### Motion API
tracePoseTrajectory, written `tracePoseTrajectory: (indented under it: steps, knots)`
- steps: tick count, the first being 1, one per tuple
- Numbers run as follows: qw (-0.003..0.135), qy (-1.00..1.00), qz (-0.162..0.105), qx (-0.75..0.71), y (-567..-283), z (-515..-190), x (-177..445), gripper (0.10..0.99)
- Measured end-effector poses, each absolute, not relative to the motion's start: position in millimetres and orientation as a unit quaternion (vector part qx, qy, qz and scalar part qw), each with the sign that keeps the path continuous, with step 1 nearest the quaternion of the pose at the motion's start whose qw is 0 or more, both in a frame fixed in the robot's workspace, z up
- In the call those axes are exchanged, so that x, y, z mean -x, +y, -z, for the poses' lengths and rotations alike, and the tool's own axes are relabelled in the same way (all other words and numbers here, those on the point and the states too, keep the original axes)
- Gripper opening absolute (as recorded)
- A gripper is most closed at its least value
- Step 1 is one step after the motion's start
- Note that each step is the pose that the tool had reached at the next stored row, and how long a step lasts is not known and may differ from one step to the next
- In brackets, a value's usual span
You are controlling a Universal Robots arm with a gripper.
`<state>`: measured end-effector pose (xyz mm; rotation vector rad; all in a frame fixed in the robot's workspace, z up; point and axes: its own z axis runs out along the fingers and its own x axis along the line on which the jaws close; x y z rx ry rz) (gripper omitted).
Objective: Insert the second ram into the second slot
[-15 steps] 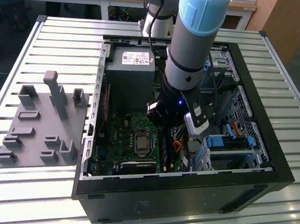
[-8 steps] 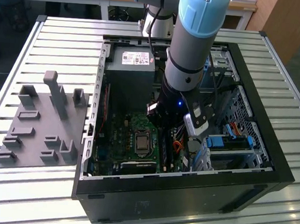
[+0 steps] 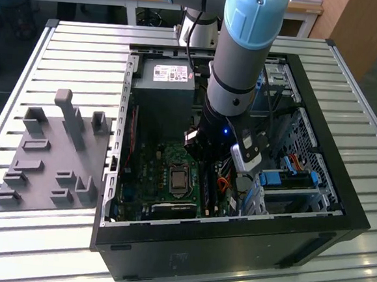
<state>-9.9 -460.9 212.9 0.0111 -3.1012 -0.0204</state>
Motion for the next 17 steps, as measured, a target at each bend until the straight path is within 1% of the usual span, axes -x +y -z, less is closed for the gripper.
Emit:
tracePoseTrajectory:
  steps: [17]
  knots:
    - [0.02, -1.0, 0.007, -0.004, -460.9, -215.5, 9.9, 0.137]
